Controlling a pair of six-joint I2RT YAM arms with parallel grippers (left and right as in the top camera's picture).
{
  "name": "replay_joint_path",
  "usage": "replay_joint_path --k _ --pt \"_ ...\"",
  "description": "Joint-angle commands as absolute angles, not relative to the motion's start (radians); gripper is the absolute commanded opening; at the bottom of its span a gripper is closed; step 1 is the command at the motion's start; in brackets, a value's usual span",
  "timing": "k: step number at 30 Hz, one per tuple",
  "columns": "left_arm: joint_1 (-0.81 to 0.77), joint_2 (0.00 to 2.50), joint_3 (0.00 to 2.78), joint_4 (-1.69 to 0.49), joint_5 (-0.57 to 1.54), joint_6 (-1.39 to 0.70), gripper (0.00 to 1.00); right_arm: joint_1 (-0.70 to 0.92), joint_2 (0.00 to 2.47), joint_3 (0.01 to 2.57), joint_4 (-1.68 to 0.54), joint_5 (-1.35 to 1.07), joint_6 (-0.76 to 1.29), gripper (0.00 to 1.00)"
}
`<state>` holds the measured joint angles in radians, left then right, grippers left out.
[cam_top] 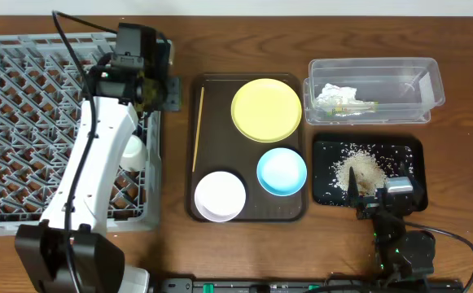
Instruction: Sort waste into correct bins and load items into the dishwasher
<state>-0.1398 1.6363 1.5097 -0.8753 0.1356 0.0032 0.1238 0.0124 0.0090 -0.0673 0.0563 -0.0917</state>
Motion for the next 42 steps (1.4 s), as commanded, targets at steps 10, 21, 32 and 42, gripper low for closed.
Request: replay_joint_path --k 10,21,32,42 --pt "-0.253 1.805 1.306 -0.738 0.164 -0.006 0.43 0.117 0.007 0.005 -0.067 0.059 -0.099 0.99" --pt "-0.257 2.006 1.306 -0.657 0.15 -0.005 0.34 0.117 0.007 0.005 -0.067 0.059 -0.099 0.99" --pt "-0.261 1.989 1.348 -0.734 0.149 -0.043 0.06 0.117 0.007 0.005 -0.067 0.059 -0.099 0.99" --pt "-0.25 1.699 1.446 -0.848 -0.074 0.004 0.06 0.117 0.007 0.005 -0.067 0.059 -0.099 0.99"
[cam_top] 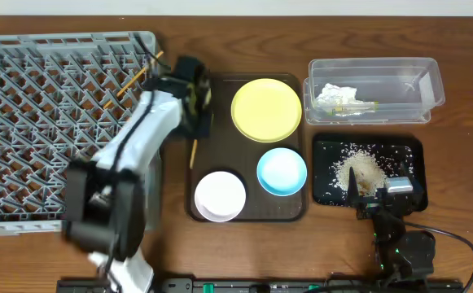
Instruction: Sort waste into correct bins and load items into the dishwasher
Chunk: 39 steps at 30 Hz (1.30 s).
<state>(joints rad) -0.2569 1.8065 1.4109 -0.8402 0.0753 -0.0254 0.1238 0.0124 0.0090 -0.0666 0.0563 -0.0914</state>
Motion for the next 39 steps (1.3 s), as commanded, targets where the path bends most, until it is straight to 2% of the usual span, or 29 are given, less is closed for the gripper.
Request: replay_joint_path --k 1,4,6,16,22,33,34,36,37,39 --pt "-0.25 1.67 1.446 -0.845 -0.146 0.02 0.06 0.117 0.007 0.005 -0.067 0.059 -0.099 0.99" --pt "-0.237 1.629 1.446 -0.831 -0.305 0.074 0.06 0.117 0.007 0.005 -0.067 0.059 -0.099 0.99" --pt "-0.214 1.628 1.444 -0.82 -0.334 0.113 0.06 0.117 0.007 0.005 -0.067 0.059 -0.099 0.99" --pt "-0.06 1.722 1.42 -0.711 -0.165 0.115 0.06 0.117 0.007 0.005 -0.067 0.059 -0.099 0.99" --pt "-0.01 1.767 1.42 -0.668 -0.255 0.136 0.06 0.117 0.007 0.005 -0.067 0.059 -0.099 0.99" --pt "0.033 1.778 1.418 -0.627 -0.22 0.252 0.07 0.117 0.007 0.005 -0.067 0.059 -0.099 0.99" --pt "0.033 1.78 1.417 -0.635 -0.221 0.246 0.14 0.117 0.007 0.005 -0.067 0.059 -0.099 0.99" --pt "0.033 1.781 1.417 -0.643 -0.221 0.232 0.41 0.117 0.007 0.005 -0.067 0.059 -0.099 0.99" --pt "0.033 1.777 1.419 -0.643 -0.221 0.212 0.47 0.117 0.007 0.005 -0.067 0.059 -0.099 0.99" --pt "0.033 1.76 1.429 -0.652 -0.221 0.16 0.5 0.117 0.007 0.005 -0.067 0.059 -0.099 0.99"
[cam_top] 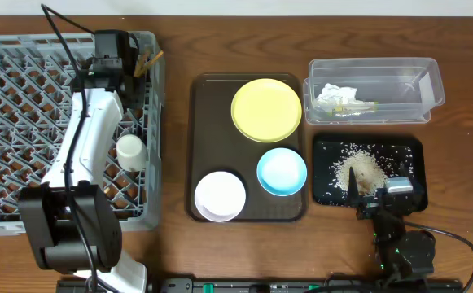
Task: Sort waste into correct bins and load items into the dishwasher
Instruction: 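Move the left gripper to the blue bowl on the brown tray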
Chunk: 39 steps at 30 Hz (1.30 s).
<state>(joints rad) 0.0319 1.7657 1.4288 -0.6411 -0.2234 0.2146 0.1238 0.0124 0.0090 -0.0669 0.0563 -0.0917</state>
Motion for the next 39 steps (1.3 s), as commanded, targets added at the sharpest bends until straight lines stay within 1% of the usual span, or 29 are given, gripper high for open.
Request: replay_joint_path --k 1,4,7,13,16,20,25,29,33,39 --pt "0.033 1.744 1.439 -0.664 -0.221 0.125 0.5 0.117 0.007 0.005 -0.067 0.059 -0.099 0.99" --pt "0.026 1.685 1.462 -0.698 -0.195 0.08 0.51 0.117 0.007 0.005 -0.067 0.059 -0.099 0.99" --pt "0.012 1.604 1.464 -0.736 -0.086 0.078 0.51 0.117 0.007 0.005 -0.067 0.059 -0.099 0.99" --pt "-0.033 1.482 1.464 -0.838 0.076 -0.006 0.5 0.117 0.007 0.005 -0.067 0.059 -0.099 0.99" --pt "-0.064 1.464 1.464 -0.897 0.133 -0.012 0.46 0.117 0.007 0.005 -0.067 0.059 -0.099 0.99" --pt "-0.118 1.467 1.458 -0.968 0.181 -0.025 0.45 0.117 0.007 0.006 -0.067 0.059 -0.099 0.99" --pt "-0.231 1.477 1.43 -0.987 0.295 -0.043 0.45 0.117 0.007 0.005 -0.067 0.059 -0.099 0.99" --pt "-0.373 1.498 1.402 -0.986 0.287 -0.078 0.45 0.117 0.007 0.005 -0.067 0.059 -0.099 0.99" --pt "-0.475 1.541 1.393 -0.986 0.189 -0.194 0.46 0.117 0.007 0.005 -0.067 0.059 -0.099 0.99" --pt "-0.597 1.643 1.392 -0.958 0.224 -0.228 0.45 0.117 0.007 0.005 -0.067 0.059 -0.099 0.99"
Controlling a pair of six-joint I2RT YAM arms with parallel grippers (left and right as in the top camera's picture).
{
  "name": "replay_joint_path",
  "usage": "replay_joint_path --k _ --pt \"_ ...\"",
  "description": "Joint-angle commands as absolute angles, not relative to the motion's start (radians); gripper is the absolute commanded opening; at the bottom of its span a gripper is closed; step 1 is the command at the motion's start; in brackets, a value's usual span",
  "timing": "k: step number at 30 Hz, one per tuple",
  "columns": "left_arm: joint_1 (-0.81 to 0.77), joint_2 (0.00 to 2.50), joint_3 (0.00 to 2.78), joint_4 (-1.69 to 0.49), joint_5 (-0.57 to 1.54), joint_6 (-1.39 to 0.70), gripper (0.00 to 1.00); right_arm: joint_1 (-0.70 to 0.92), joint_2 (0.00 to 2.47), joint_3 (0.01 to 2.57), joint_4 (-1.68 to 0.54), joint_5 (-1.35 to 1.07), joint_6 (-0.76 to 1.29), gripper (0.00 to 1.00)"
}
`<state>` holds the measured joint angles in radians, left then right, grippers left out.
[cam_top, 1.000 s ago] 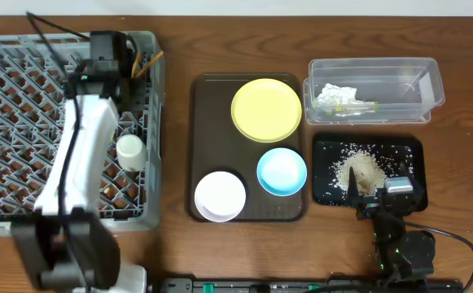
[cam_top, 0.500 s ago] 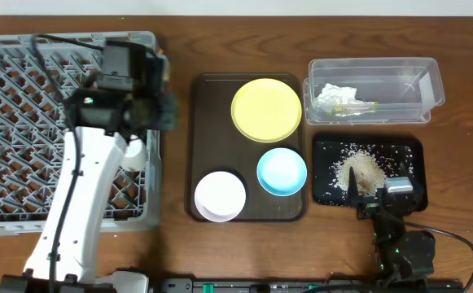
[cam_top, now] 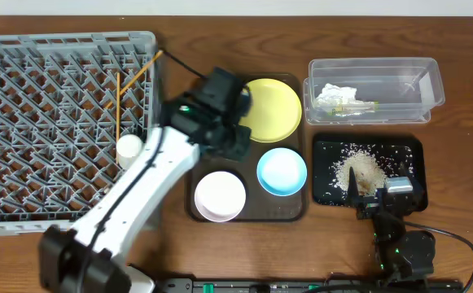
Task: Sort waste into correct bins and load items into the dishwasher
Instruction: 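Move the left gripper to the blue bowl on the brown tray, then grasp the blue bowl and carry it into the dish rack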
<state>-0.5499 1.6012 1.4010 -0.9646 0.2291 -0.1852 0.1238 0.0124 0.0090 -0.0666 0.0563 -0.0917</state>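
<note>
My left gripper (cam_top: 238, 140) hangs over the brown tray (cam_top: 199, 146), at the left rim of the yellow plate (cam_top: 270, 110). Its fingers are hidden under the wrist. A blue bowl (cam_top: 282, 172) and a white bowl (cam_top: 220, 196) sit on the same tray. In the grey dish rack (cam_top: 24, 122) lie two chopsticks, one upright (cam_top: 118, 106) and one slanted (cam_top: 141, 76), with a white cup (cam_top: 129, 146) beside them. My right gripper (cam_top: 355, 184) rests shut at the black tray of rice (cam_top: 366, 167).
A clear bin (cam_top: 374, 88) at the back right holds crumpled tissue and a wrapper. The right arm's base and cables sit at the table's front edge.
My left arm has left the rack's back right corner and now reaches over the brown tray beside the yellow plate. A second chopstick now lies in the rack. The right arm has not moved.
At first my left gripper was over the rack's right edge and one chopstick lay on the tray's left side. Then it stood over that chopstick. Later it was at the rack and the tray's chopstick was gone. Now both chopsticks lie in the rack.
</note>
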Motion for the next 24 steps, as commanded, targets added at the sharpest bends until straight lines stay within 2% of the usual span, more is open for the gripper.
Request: replay_joint_path --k 1,5,13,15,18,19,24 --pt "-0.617 1.667 1.392 -0.95 0.22 -0.237 0.46 0.117 0.007 0.005 -0.067 0.059 -0.099 0.99" --pt "-0.665 1.789 1.392 -0.911 0.204 -0.288 0.44 0.117 0.007 0.005 -0.067 0.059 -0.099 0.99" --pt "-0.664 1.956 1.391 -0.897 0.266 -0.334 0.37 0.117 0.007 0.005 -0.067 0.059 -0.099 0.99" --pt "-0.664 1.979 1.391 -0.897 0.27 -0.334 0.33 0.117 0.007 0.005 -0.067 0.059 -0.099 0.99" --pt "-0.658 1.99 1.391 -0.882 0.269 -0.334 0.19 0.117 0.007 0.005 -0.067 0.059 -0.099 0.99" --pt "-0.655 1.986 1.392 -0.874 0.269 -0.334 0.08 0.117 0.007 0.005 -0.067 0.059 -0.099 0.99" --pt "-0.616 1.948 1.438 -0.899 0.269 -0.311 0.06 0.117 0.007 0.005 -0.067 0.059 -0.099 0.99"
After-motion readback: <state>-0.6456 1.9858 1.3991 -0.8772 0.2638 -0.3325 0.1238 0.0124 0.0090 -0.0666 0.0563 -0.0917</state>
